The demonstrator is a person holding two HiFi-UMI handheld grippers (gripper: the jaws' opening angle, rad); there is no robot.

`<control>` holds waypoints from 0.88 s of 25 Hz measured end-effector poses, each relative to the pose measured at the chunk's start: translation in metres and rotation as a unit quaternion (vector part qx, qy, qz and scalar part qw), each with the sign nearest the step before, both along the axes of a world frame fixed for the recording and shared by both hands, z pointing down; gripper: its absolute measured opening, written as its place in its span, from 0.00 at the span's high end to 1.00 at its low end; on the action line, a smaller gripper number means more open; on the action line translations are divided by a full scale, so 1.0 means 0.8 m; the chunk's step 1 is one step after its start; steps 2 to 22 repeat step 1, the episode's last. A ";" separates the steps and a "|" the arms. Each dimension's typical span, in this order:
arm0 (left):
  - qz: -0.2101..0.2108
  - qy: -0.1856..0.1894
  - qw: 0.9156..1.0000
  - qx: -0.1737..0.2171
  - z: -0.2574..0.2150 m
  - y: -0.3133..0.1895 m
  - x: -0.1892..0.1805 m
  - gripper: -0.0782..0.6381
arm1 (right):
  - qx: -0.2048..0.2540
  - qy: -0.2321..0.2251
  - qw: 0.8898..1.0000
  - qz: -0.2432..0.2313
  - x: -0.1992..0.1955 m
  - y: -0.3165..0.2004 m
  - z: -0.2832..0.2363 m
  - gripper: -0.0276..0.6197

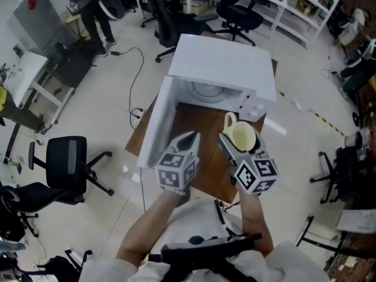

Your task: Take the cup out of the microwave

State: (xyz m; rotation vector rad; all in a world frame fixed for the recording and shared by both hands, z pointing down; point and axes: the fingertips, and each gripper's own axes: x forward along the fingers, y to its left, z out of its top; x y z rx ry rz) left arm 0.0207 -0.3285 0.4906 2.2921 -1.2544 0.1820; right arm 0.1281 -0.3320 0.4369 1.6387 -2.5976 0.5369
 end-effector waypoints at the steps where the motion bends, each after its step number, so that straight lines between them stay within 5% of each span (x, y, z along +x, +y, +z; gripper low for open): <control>1: 0.000 0.000 1.000 0.000 0.001 0.001 0.000 0.90 | -0.001 0.001 1.000 0.000 0.000 0.001 0.001 0.21; 22: 0.000 0.000 1.000 0.000 0.001 0.001 0.000 0.90 | -0.001 0.001 1.000 0.000 0.000 0.001 0.001 0.21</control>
